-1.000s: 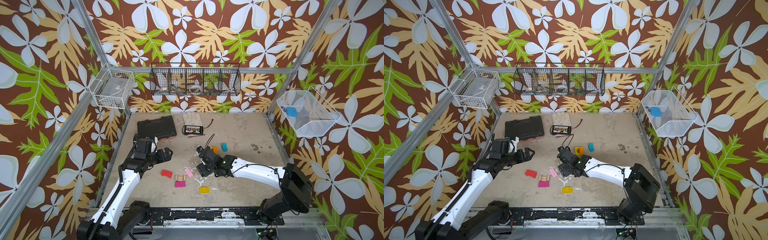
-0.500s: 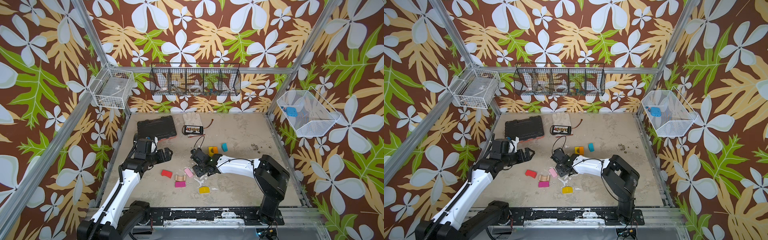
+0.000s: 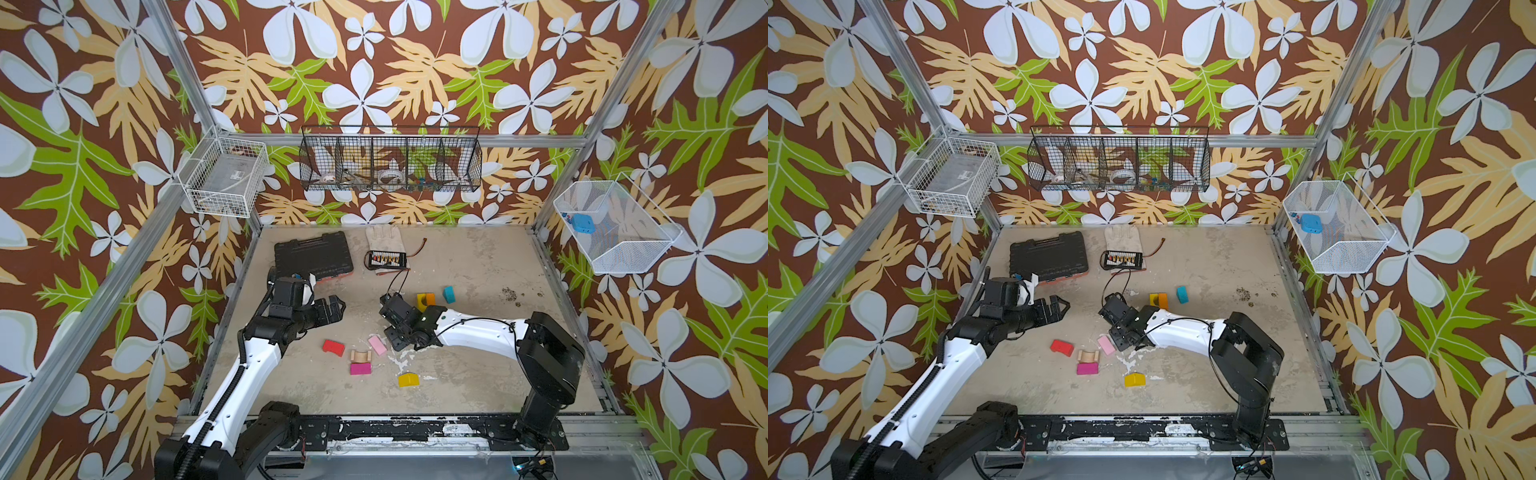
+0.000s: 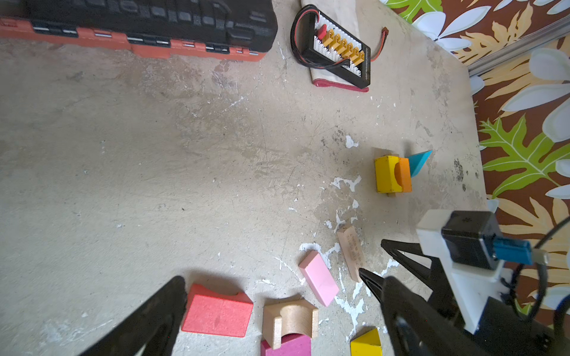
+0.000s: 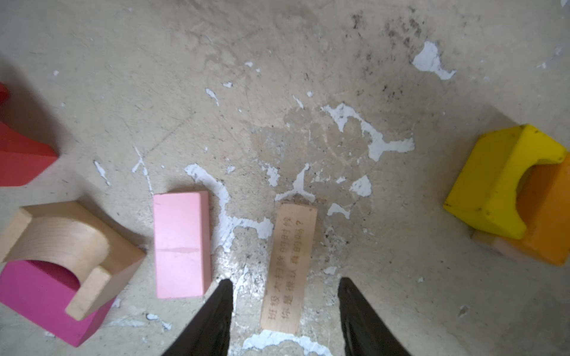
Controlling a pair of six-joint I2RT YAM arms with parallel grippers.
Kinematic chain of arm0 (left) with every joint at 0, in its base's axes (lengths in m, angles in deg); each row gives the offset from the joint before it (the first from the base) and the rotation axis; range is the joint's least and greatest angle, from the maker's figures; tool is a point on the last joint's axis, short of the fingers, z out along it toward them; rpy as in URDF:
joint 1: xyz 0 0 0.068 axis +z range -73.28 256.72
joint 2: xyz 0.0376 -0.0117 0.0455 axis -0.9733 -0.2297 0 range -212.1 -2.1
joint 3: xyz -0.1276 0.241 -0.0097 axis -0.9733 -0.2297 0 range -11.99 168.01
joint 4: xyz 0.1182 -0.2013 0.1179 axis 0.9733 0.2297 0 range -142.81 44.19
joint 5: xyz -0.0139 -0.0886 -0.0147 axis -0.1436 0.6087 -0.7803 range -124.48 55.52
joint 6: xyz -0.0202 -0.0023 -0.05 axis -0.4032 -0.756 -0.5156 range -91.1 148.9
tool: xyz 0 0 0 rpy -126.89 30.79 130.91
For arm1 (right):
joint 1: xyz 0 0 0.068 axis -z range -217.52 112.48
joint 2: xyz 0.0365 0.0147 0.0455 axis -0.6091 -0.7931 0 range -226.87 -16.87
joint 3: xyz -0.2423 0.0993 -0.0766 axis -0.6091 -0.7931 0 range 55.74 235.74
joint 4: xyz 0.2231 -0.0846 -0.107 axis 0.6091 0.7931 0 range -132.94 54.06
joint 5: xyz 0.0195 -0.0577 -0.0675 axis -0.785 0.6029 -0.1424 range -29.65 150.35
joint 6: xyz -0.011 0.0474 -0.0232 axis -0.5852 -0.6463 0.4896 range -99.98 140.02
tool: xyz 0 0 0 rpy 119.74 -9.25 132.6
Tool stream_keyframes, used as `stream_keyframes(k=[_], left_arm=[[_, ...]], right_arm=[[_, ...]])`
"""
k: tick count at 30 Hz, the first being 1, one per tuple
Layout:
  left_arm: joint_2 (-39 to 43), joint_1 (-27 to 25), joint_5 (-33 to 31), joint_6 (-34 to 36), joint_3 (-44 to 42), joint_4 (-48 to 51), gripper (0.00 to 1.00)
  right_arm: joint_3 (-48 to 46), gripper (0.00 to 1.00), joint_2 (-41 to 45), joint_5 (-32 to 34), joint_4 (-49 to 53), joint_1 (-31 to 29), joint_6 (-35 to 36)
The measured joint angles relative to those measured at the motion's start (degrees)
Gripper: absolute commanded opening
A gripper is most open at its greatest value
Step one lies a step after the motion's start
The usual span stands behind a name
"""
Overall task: Build the wood block tower
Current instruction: 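Move the right gripper back to the pile over the pink bar, then grasp the pink bar block with the right gripper and lift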
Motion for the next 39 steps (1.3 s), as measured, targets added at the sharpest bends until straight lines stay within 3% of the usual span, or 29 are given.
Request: stream_keyframes(k=[5,21,31,39], left_arm=[[-2.03,0.0,-1.79,-0.04,0.57,0.37,1.0],[-0.74,0.92,-4.79,-0.07,1.4,1.14,1.0],[-0.66,0.94,-4.79,-0.07,1.4,1.14,1.0],[0.0,0.94,-3.19,-0.04,0.94,0.85,1.0]], right_arm=[[2.75,0.51,-3.28,-0.9,0.15,-1.88,0.07],[9.42,0.55,-12.37,-2.97,2.14,-4.98,0.72],[10.82,0.3,-12.87,-2.49,3.56,-5.03,0.11],[13.35,0.18,-7.61,1.07,6.69,-2.69,-1.49]])
